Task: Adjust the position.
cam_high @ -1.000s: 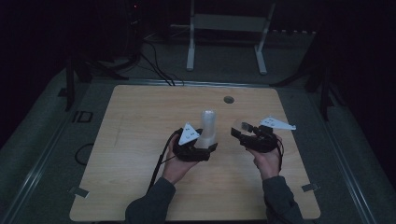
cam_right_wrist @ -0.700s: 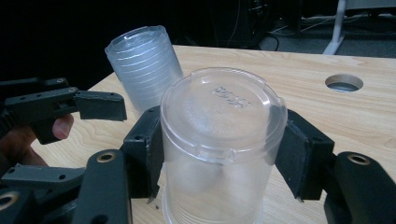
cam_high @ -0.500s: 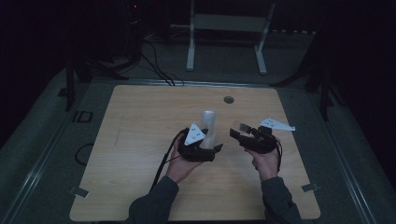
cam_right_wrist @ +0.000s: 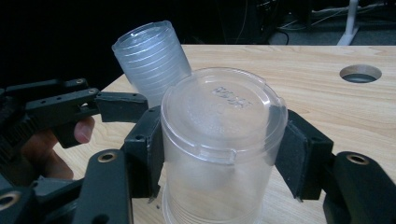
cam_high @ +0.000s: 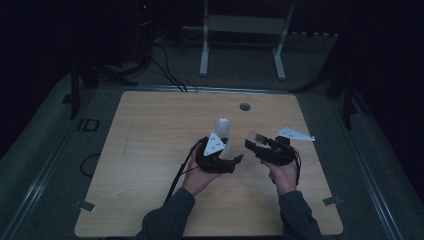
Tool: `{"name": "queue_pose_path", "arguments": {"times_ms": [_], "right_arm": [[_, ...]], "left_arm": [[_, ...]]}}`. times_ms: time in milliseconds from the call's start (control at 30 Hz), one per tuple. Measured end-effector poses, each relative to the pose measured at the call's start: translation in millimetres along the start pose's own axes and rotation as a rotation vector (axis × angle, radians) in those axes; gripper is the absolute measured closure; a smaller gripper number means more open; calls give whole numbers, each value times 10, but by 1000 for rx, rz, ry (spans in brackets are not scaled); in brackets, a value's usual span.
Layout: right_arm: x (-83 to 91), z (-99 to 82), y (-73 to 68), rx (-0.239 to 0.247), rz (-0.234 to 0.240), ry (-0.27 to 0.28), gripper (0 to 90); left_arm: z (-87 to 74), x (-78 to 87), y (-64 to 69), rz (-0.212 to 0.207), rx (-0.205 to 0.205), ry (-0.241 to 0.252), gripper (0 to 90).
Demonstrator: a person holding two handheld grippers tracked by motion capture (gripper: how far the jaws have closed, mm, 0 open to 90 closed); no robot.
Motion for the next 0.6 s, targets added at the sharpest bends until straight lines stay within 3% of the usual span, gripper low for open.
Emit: {"name": "queue_pose_path", "arguments": {"times_ms": [233, 600], "right_arm": [[0, -9, -5, -4, 4, 1, 402], [28, -22, 23, -68, 45, 19, 404]], "left_arm": [[-5, -67, 26, -1, -4, 10, 226], [-4, -149, 44, -4, -7, 22, 226]]}}
Point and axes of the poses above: each handheld gripper's, and its own axes: x roughly backward along the jaws, z roughly out of its top, y roughly to its right, the point moved 3 cm from there along -x, roughly forward along the jaws, and after that the axes turned 5 degrees about -z, right-handed, at the moved point
